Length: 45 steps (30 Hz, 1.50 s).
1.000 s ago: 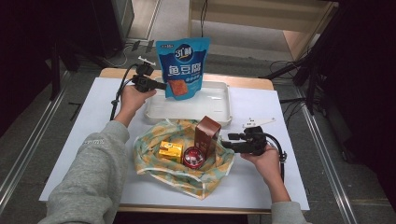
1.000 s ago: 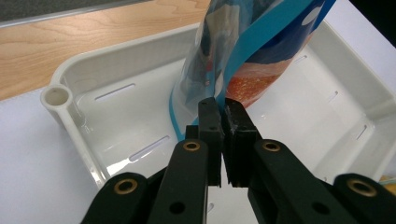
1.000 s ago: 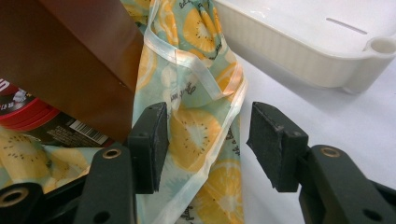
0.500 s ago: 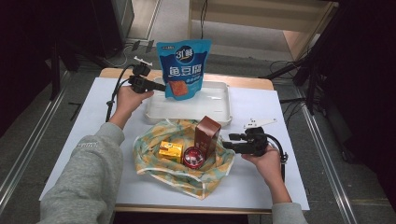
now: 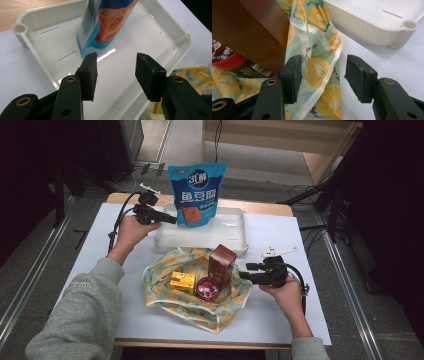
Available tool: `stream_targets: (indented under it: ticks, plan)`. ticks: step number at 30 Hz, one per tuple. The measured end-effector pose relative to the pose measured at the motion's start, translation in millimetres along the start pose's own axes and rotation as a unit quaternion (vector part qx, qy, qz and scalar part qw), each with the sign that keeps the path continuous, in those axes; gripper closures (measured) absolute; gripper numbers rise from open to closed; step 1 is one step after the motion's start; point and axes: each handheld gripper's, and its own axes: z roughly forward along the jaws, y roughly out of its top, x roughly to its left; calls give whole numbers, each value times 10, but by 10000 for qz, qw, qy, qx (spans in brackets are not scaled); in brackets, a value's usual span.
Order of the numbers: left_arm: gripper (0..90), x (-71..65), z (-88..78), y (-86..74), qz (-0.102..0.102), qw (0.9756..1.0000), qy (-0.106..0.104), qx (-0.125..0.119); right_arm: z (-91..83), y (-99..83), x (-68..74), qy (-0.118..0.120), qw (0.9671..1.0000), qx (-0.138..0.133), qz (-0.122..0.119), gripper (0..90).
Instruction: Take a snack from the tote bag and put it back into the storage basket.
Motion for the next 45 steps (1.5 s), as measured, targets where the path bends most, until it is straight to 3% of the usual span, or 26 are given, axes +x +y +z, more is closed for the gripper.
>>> stream_targets:
  ticks: [21, 25, 33, 40, 45]
  plan:
    - [468, -200, -150, -221, 93, 9990, -446, -44, 43, 45, 10, 43, 9999, 63, -69, 482]
    - [469, -226, -158, -255, 176, 9991, -383, 30, 40, 47, 12, 46, 9999, 39, -111, 482]
    - [460, -278, -201, -344, 160, 9985, -526, 37, 37, 64, 26, 70, 9999, 48, -77, 481]
    - [436, -344, -261, -469, 175, 9984, -532, 3, 11, 78, 28, 92, 9999, 72, -83, 480]
    - [417, -411, -284, -563, 292, 9987, -422, 70, 8, 93, 57, 80, 9998, 98, -120, 478]
